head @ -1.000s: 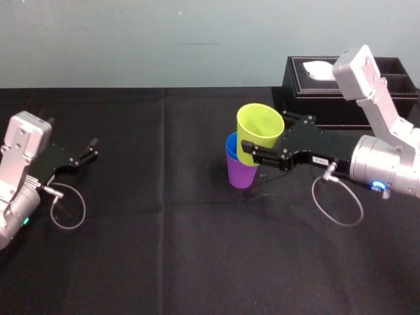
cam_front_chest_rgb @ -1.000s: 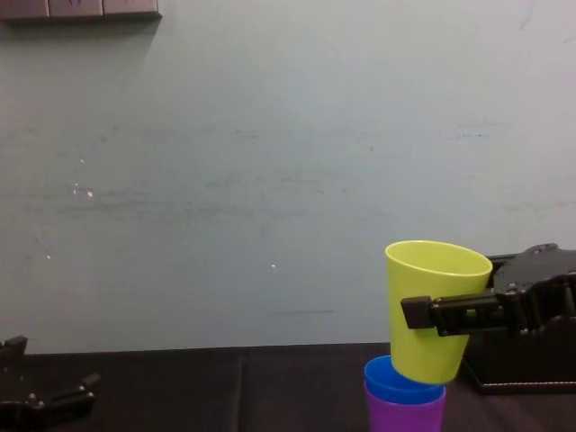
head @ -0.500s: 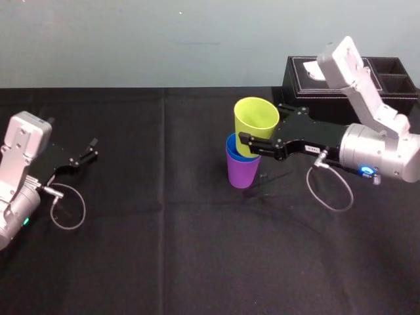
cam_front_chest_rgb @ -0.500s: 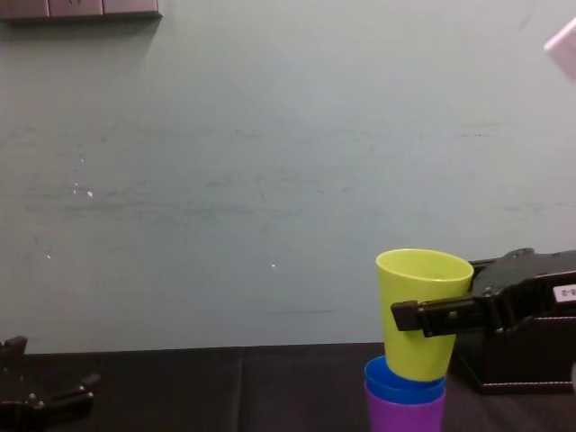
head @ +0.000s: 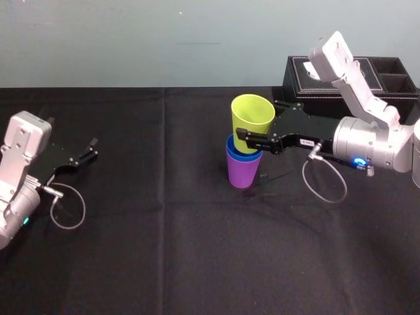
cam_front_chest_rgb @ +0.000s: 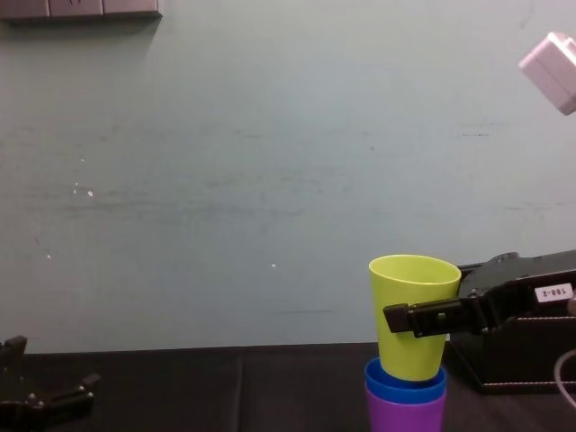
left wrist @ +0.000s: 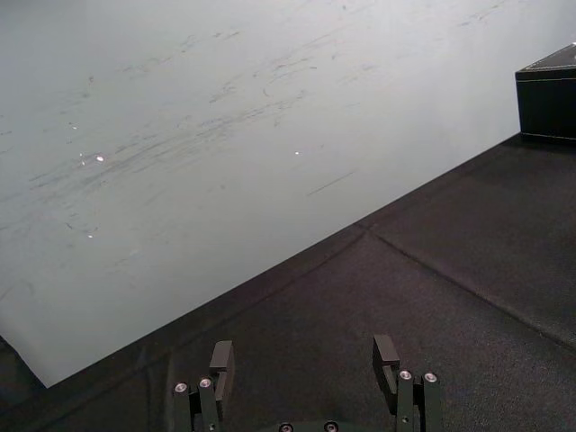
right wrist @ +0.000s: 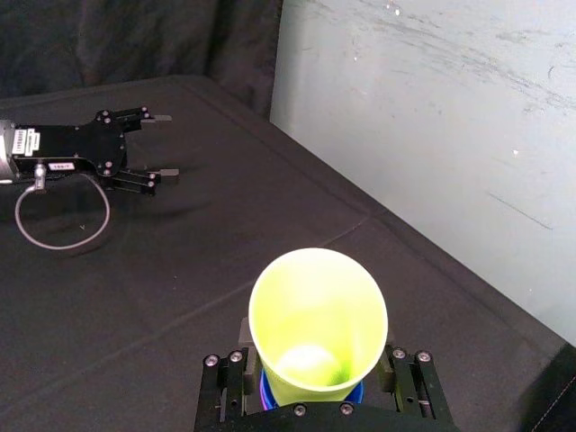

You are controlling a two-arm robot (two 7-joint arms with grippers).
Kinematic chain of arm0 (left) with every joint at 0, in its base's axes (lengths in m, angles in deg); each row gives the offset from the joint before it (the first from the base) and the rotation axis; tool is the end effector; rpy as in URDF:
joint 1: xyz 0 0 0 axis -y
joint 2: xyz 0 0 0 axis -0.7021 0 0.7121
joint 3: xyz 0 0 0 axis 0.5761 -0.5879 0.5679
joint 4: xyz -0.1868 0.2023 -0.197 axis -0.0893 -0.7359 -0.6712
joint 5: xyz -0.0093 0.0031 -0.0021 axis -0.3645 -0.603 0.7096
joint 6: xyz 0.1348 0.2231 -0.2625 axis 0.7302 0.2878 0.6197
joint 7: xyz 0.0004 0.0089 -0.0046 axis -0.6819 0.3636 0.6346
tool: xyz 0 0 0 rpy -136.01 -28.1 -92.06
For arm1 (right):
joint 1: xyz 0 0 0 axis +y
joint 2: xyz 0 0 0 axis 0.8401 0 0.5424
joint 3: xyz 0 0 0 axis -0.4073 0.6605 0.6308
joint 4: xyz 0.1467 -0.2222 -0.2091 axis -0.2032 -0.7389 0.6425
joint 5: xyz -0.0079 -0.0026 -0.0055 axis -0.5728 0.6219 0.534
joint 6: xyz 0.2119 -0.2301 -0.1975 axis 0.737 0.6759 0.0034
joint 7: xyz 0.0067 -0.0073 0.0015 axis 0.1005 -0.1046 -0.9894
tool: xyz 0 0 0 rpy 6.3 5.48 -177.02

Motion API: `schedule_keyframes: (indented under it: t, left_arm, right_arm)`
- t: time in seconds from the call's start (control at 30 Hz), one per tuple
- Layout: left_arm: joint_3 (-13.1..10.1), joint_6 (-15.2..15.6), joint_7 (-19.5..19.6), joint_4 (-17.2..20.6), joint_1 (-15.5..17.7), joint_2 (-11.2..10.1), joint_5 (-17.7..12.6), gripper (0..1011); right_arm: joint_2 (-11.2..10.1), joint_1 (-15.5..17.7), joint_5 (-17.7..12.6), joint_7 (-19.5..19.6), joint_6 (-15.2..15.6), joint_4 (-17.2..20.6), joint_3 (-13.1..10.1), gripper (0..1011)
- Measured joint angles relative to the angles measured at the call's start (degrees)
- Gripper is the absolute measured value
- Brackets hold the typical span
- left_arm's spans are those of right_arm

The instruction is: Stack the three plastic cups sequentially using one hand.

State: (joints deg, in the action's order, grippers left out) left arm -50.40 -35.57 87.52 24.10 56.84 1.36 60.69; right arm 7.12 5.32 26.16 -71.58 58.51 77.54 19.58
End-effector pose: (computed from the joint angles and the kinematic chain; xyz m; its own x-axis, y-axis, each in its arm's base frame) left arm 0.4238 0.0941 -0.3531 0.2922 0.8803 0.3737 -0.9553 0.2873 0.0702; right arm 0.4867 -0.0412 -0.2047 0.7850 -0.5918 0.1833 0.6180 0.7270 -0.2994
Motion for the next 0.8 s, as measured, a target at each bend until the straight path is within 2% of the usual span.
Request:
schedule_keyframes:
  t: [0.33, 0.8]
  left_arm:
    - [0.0, 0.0, 0.0, 0.0, 0.0, 0.0, 0.0, 1011]
    - [0.0, 0.0, 0.0, 0.0, 0.0, 0.0, 0.0, 1011]
  right_arm:
    - [1.05, -1.91, 0.16, -1.23, -0.11, -3.08, 1.08, 734]
    - [2.11, -2.75, 0.4, -1.96, -0.99, -6.26, 2.2, 735]
